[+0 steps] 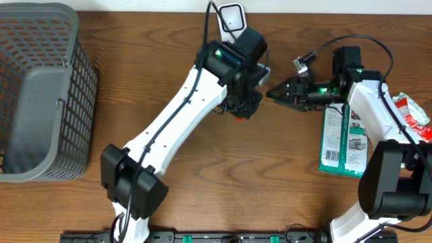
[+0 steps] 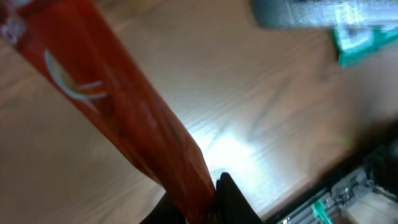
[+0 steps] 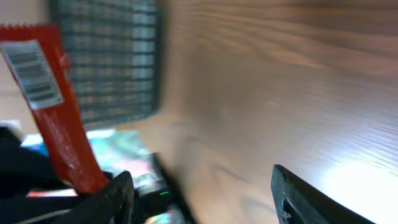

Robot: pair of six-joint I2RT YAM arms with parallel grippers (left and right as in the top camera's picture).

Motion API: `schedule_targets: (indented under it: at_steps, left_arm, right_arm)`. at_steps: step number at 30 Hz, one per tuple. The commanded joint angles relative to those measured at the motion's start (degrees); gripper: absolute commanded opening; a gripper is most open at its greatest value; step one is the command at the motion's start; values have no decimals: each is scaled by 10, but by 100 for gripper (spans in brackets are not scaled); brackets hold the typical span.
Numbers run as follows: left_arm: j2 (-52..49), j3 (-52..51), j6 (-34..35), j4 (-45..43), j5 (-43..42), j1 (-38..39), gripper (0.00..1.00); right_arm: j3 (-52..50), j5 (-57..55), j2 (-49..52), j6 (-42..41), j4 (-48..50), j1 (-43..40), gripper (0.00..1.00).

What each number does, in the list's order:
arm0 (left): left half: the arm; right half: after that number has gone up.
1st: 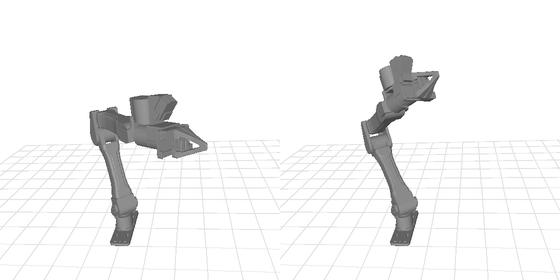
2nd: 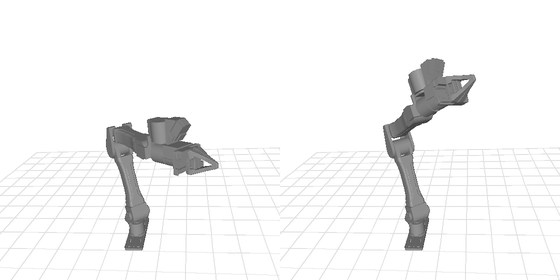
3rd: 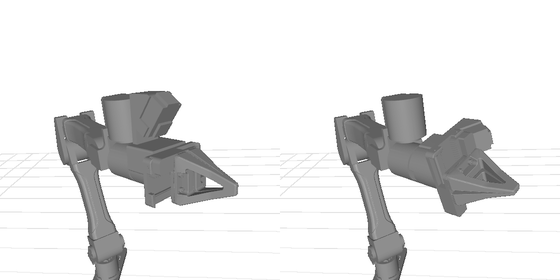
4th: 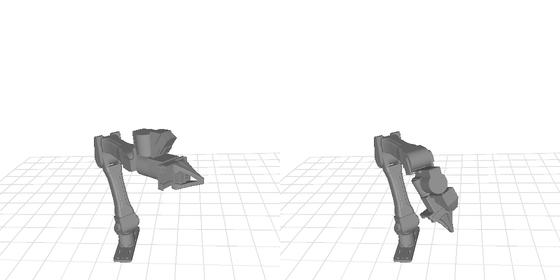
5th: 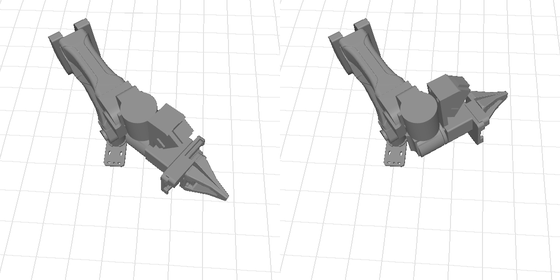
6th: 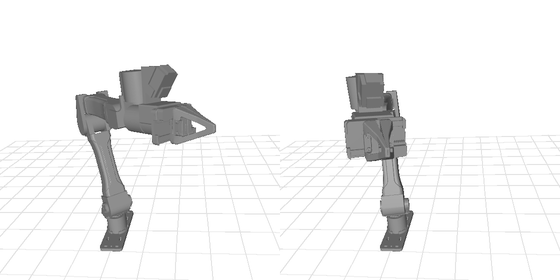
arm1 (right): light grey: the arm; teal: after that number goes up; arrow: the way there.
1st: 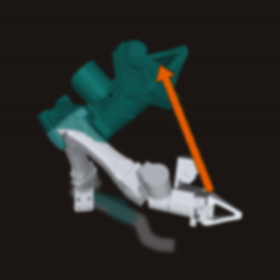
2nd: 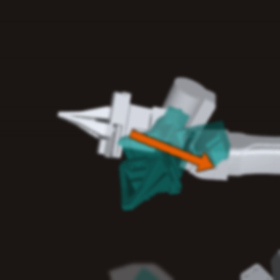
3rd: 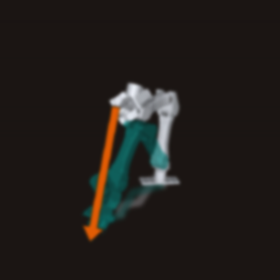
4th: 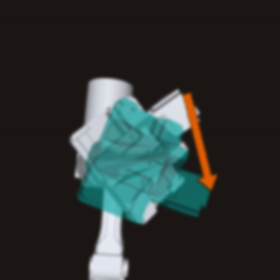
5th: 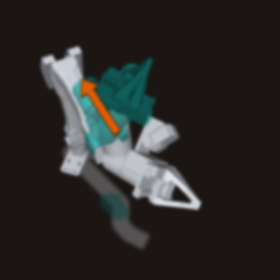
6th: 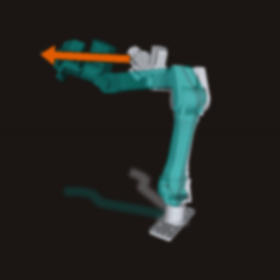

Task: Scan the item barcode

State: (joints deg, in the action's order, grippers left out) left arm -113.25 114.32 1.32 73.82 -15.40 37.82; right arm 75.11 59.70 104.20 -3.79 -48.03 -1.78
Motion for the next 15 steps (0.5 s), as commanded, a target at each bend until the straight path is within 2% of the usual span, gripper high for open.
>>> schedule_targets:
  at_steps: [1, 5, 8, 9, 11, 12, 13, 15]
  left_arm:
    - [2, -100, 105, -74, 33, -1, 8]
    - [2, -220, 168, -198, 51, -1, 7]
    - [2, -259, 175, -237, 75, -1, 8]
    - [2, -263, 175, -240, 75, -1, 17]
    - [2, -264, 174, -242, 75, -1, 45]
    - [2, -264, 174, -243, 75, -1, 49]
    - [2, -264, 174, -245, 75, -1, 59]
    - [2, -263, 174, -247, 75, -1, 64]
  right_arm:
    - [2, -189, -12, -45, 0, -4, 69]
    - [2, -209, -12, -45, 0, -3, 69]
    - [2, -209, -12, -45, 0, -4, 70]
    - [2, -209, -12, -45, 0, -3, 70]
    - [2, -209, -12, -45, 1, -3, 73]
    - [2, -209, -12, -45, 1, -3, 74]
    - [2, -209, -12, -43, 3, -1, 78]
    - [2, -214, -12, -43, 4, 2, 83]
